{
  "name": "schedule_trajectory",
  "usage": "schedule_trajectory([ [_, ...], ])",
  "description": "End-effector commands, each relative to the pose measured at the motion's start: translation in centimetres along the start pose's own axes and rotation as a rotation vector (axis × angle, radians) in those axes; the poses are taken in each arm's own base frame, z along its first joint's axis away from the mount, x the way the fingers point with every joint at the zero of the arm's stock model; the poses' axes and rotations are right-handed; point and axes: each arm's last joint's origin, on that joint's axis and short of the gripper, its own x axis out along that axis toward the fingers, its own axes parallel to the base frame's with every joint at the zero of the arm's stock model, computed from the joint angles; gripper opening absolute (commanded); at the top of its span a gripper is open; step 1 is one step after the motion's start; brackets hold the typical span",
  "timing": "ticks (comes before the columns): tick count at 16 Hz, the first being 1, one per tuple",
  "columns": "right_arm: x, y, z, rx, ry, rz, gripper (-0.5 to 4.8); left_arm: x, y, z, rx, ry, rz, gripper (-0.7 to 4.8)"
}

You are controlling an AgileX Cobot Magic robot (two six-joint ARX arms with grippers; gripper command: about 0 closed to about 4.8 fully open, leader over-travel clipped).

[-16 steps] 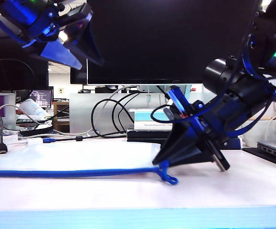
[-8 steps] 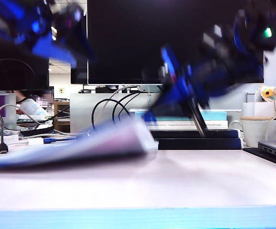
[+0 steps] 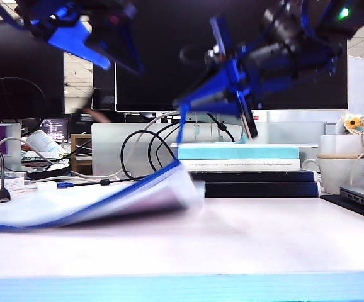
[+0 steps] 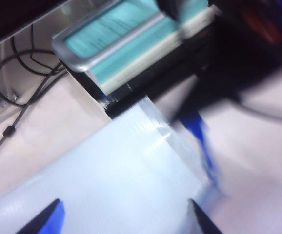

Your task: Pick up the transparent plastic file bag with a blue zipper and open its zipper.

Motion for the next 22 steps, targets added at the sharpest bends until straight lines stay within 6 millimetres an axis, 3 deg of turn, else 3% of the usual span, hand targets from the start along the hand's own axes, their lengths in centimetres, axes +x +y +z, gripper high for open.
schedule_trajectory([
  [1,-0.4,1.3,0.6,-0.020,-0.014,0.058,-0.09,0.1,-1.7,-0.6,-0.055,-0.010,0.053,3.35],
  [4,-0.7,2.0,0.7,-0.013,-0.017,0.071,-0.09,1.6,-2.6,-1.6,-0.053,0.054,0.065,3.35],
  [9,-1.5,4.1,0.9,-0.037,-0.034,0.108,-0.09,4.8,-4.2,-1.0,-0.104,-0.103,-0.051,3.36],
  [15,-2.5,5.9,0.6,-0.048,-0.025,0.135,-0.09,5.1,-3.9,0.0,-0.086,-0.226,0.033,3.28],
  [20,-2.6,6.0,0.3,-0.029,0.001,0.150,-0.09,5.0,-4.2,0.5,-0.083,-0.289,-0.086,0.16],
  [22,-2.6,6.0,0.2,-0.021,0.009,0.153,-0.09,4.9,-4.0,0.8,-0.093,-0.325,-0.088,-0.06],
])
